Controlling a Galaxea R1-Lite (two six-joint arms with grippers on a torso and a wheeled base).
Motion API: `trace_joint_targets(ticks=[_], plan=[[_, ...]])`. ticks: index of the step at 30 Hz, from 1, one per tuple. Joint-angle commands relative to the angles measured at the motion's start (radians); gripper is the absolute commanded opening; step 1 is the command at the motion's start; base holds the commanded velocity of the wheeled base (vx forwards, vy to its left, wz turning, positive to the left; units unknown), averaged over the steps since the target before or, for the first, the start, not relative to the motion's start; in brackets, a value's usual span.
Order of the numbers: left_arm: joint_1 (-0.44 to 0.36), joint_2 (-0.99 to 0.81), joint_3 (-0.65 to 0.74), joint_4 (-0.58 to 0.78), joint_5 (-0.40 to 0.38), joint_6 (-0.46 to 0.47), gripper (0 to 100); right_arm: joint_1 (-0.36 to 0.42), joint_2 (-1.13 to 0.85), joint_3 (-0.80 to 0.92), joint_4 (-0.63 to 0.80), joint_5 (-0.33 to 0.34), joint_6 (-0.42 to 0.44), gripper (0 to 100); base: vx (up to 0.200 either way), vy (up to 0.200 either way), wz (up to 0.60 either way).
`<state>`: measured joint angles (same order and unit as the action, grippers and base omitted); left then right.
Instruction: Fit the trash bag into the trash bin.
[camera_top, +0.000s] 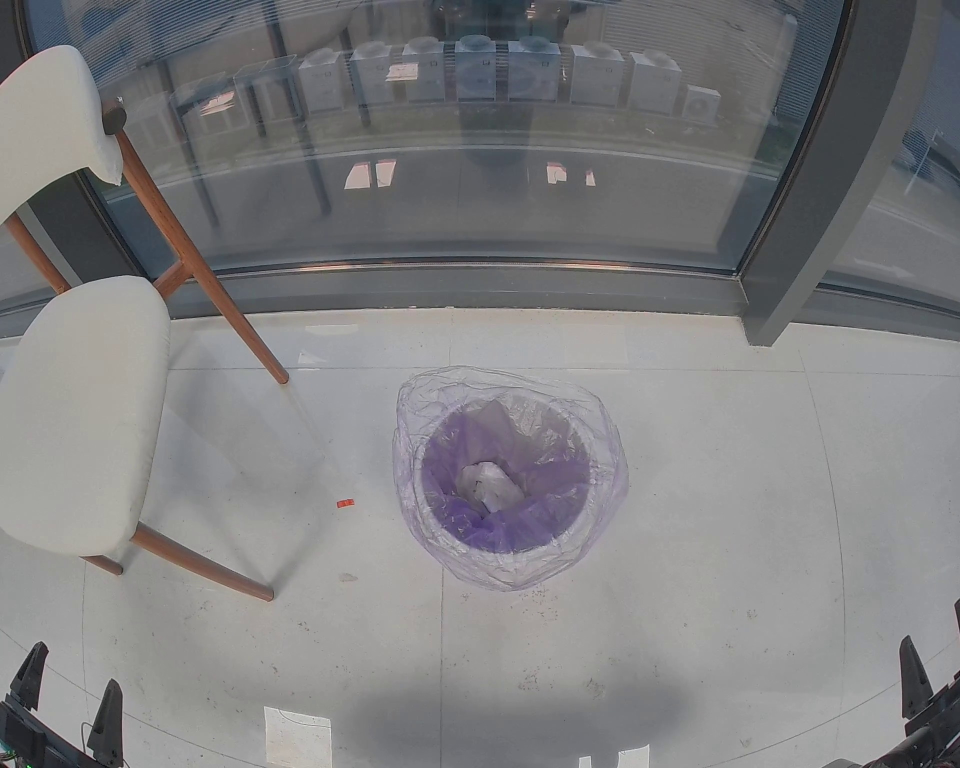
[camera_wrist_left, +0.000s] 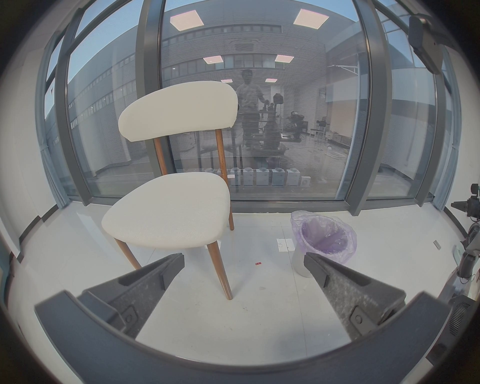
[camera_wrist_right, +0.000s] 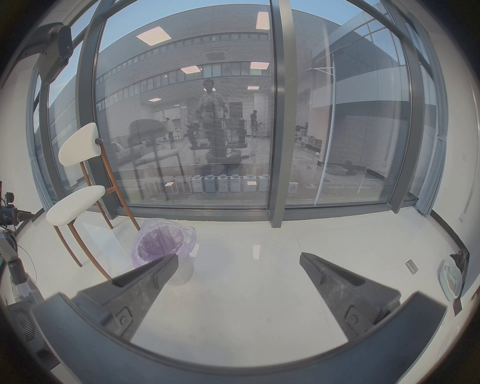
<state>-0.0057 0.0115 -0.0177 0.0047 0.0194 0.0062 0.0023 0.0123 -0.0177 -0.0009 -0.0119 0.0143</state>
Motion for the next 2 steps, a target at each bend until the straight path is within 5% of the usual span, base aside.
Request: trace_joint_targets(ticks=[1,2], plan=[[0.000,0.002,0.016,0.000,0.001,0.000,100,0.001,-0.011,0.018,-0.001,0.000,0.003,100,0.000,0.000,0.00],[0.000,0.002,0.016,0.000,0.001,0.000,100,0.001,-0.011,0.018,-0.001,0.000,0.004,100,0.000,0.000,0.00]])
